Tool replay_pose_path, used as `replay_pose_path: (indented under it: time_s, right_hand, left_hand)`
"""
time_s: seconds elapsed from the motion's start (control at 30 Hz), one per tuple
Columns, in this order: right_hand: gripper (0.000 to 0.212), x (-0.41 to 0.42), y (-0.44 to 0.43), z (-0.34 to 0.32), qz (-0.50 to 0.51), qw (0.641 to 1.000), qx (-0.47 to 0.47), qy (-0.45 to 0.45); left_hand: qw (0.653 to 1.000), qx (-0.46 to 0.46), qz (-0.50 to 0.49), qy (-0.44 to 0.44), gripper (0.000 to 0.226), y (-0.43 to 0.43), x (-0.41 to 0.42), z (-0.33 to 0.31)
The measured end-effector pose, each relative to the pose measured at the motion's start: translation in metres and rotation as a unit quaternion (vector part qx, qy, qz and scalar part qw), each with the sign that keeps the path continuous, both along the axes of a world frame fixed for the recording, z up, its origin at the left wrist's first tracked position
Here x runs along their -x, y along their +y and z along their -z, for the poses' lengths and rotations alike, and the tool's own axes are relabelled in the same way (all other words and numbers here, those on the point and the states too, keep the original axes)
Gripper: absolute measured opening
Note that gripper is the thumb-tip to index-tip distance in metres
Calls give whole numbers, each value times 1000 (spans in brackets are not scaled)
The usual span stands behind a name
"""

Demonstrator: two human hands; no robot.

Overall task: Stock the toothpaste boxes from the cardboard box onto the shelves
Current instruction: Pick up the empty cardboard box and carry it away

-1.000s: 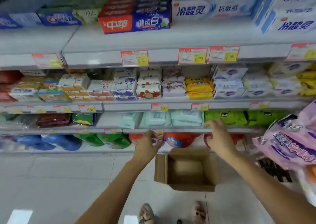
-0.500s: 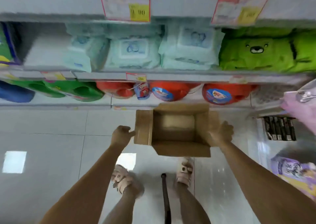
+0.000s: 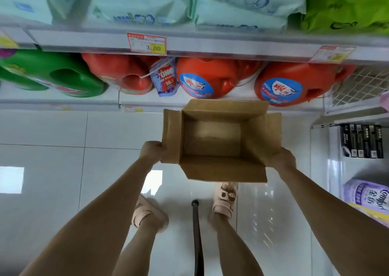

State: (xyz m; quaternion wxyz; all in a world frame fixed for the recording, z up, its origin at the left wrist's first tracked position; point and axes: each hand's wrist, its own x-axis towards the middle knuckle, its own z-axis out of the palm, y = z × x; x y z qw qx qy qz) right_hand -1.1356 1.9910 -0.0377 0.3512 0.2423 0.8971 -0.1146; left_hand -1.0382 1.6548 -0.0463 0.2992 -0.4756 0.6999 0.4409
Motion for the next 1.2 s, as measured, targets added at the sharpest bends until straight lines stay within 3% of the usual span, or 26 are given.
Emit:
replay_pose_path:
  time_s: [0.13,0.23,0.33,0.4,0.53,0.7,0.8,0.9,1.07,1.2]
  right_hand:
    - [23,-4,-16,-17,21,1000,12,3]
    - [23,-10,-40,-36,32,999,33,11]
    - [24,-23,-77,-60,31,997,75,-13]
    - [25,-31,-108,-79,19,994,103,-25]
    - [21,-50,-176,-118,-4,984,163,-67]
    - [19,-84,-279,-181,-23,962,262,-73]
    - [20,-101,-341,-212,-62,951,294,-80]
    - [37,-120,-405,-241,-103,937,320,-95]
    - [39,-148,-516,-307,-90,881,436,-157]
    - [41,-165,-607,-360,-141,833,502,-184]
  left_hand:
    - [998,59,18,33,15,-5,-7,-20]
    - [989,52,-100,97,10,-23,-25,-41]
    - [964,54,-222,134,22,-51,-53,-73]
    - [939,68,-308,138,31,-74,-77,-95]
    - [889,60,-436,124,21,-124,-127,-141]
    - [827,78,-551,76,41,-198,-208,-178]
    - [771,4,-629,93,54,-246,-261,-198]
    - [718,-81,-679,127,62,-294,-315,-214]
    - [664,-116,-720,166,64,-367,-377,-265]
    - [607,-150,-761,174,64,-415,-414,-296]
